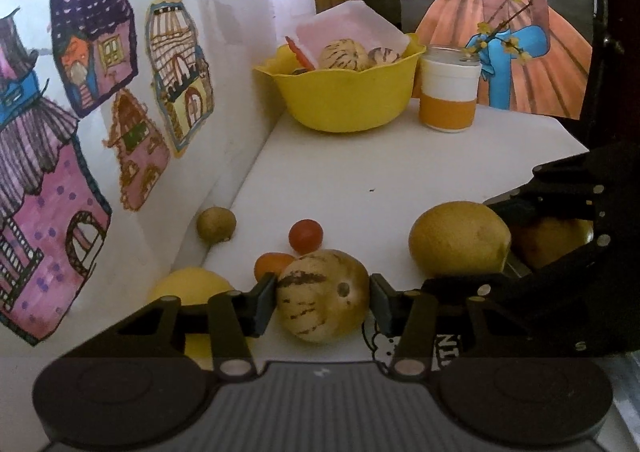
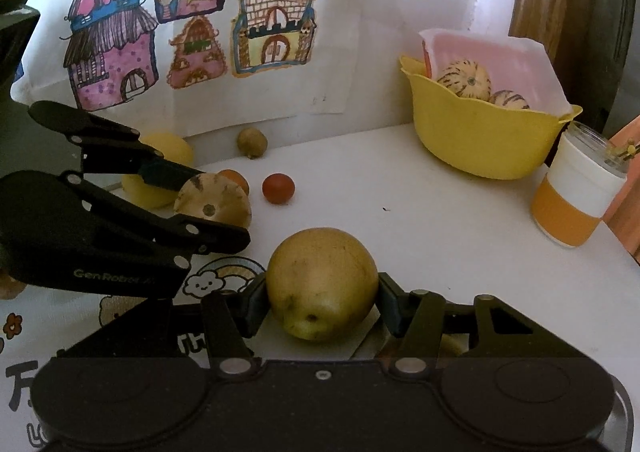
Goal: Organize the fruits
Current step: 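Lift the gourd with the left tool while the right tool carries the pear toward the tray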
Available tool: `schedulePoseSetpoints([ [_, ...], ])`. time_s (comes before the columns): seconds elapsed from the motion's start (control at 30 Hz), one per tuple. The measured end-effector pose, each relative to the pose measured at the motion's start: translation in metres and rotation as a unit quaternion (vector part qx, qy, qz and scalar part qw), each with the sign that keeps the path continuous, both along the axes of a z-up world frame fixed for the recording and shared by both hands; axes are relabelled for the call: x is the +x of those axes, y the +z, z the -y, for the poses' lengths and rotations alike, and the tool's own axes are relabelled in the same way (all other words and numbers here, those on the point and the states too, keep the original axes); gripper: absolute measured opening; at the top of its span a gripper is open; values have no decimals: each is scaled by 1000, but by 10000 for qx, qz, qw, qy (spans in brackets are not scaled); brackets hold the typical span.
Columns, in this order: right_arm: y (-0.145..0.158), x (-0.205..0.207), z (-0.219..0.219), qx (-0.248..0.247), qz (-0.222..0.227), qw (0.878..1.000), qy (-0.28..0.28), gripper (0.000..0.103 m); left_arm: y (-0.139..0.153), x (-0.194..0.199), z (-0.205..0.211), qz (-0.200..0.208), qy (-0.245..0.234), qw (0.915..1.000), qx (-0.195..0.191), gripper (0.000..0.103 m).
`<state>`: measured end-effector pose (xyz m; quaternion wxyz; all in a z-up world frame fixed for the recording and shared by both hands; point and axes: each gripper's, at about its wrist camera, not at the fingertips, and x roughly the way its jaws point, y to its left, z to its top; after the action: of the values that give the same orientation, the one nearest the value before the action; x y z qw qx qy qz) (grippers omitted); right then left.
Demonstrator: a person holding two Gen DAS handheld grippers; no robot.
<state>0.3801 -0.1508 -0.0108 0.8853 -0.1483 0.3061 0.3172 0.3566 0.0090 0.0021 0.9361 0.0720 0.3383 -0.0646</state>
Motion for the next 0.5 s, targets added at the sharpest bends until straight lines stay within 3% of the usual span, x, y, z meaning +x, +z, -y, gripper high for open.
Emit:
schedulePoseSetpoints([
  [0.17, 1, -11, 1, 48, 114, 9999, 43, 57, 3, -11, -3, -92, 145, 9997, -156, 52],
  [0.5, 25, -54, 19, 397, 337, 9986, 37, 57, 24, -51, -3, 157, 249, 9985, -470, 52],
])
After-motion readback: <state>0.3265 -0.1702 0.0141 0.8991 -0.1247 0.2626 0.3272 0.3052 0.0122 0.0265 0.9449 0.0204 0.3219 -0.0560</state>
